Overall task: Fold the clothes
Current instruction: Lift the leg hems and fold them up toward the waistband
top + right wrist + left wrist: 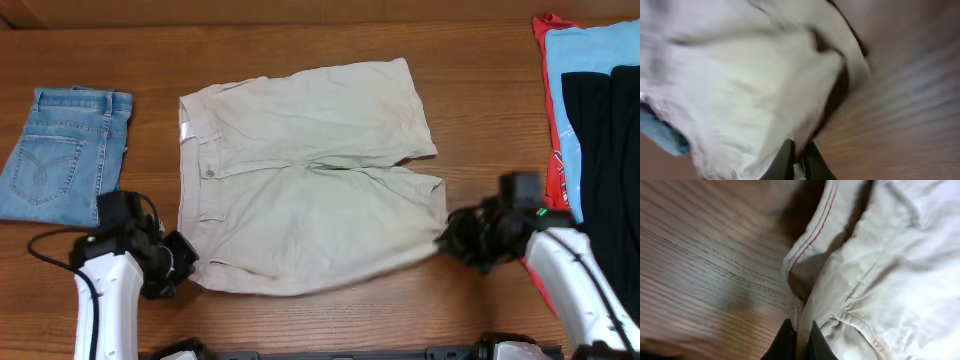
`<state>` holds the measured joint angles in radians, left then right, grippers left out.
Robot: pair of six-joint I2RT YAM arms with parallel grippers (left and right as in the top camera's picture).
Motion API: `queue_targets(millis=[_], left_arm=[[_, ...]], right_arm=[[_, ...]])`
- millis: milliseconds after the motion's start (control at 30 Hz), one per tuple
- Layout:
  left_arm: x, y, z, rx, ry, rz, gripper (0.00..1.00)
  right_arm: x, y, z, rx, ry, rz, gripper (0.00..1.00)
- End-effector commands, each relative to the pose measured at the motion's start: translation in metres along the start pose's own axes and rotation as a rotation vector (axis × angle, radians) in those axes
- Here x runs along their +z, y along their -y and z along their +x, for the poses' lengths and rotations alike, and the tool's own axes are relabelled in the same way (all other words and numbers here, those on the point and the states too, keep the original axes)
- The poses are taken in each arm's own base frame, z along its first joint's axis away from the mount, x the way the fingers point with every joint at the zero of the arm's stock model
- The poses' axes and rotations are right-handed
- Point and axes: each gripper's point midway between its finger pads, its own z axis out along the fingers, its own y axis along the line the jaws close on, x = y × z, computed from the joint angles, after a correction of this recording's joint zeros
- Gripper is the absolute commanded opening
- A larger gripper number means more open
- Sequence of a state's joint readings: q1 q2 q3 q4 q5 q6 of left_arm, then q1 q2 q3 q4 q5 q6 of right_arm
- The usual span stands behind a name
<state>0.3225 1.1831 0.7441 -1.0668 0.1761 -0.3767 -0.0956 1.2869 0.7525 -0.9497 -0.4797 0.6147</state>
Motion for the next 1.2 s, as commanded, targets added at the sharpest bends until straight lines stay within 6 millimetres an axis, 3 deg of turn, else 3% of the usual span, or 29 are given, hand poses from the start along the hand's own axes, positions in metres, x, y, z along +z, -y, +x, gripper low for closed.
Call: queue_targets(millis=[0, 100, 233, 333, 500, 633, 767, 1000, 1167], left_arm=[[-0.037, 0.014, -0.019, 0.085, 0.113, 0.041, 0.04], [-0.060, 0.019, -0.022, 0.100, 0.155, 0.055, 0.04], [-0.084, 0.023, -0.018, 0.106, 0.187, 0.073, 0.04], [-0.098, 0.023, -0.010, 0.110, 0.202, 0.080, 0.04], [-0.117, 0.021, 0.004, 0.128, 0.243, 0.092, 0.04], [-0.132, 0.021, 0.012, 0.138, 0.303, 0.111, 0.04], [-0.138, 0.021, 0.006, 0.137, 0.355, 0.112, 0.04], [-0.140, 0.030, -0.021, 0.044, 0.406, 0.143, 0.04], [-0.129, 0.037, -0.041, -0.001, 0.382, 0.147, 0.04]], right_arm=[[-0.060, -0.036, -0.035, -0.106, 0.203, -0.031, 0.04], [-0.106, -0.054, -0.042, -0.141, 0.294, -0.041, 0.04], [-0.158, -0.073, -0.038, -0.192, 0.373, -0.067, 0.04], [-0.188, -0.077, -0.031, -0.204, 0.433, -0.042, 0.04], [-0.217, -0.077, -0.021, -0.209, 0.503, -0.016, 0.04], [-0.229, -0.079, -0.017, -0.227, 0.543, -0.024, 0.04], [-0.232, -0.085, -0.024, -0.265, 0.570, -0.031, 0.04], [-0.217, -0.102, -0.058, -0.352, 0.553, -0.011, 0.04], [-0.202, -0.125, -0.085, -0.443, 0.523, 0.026, 0.04]])
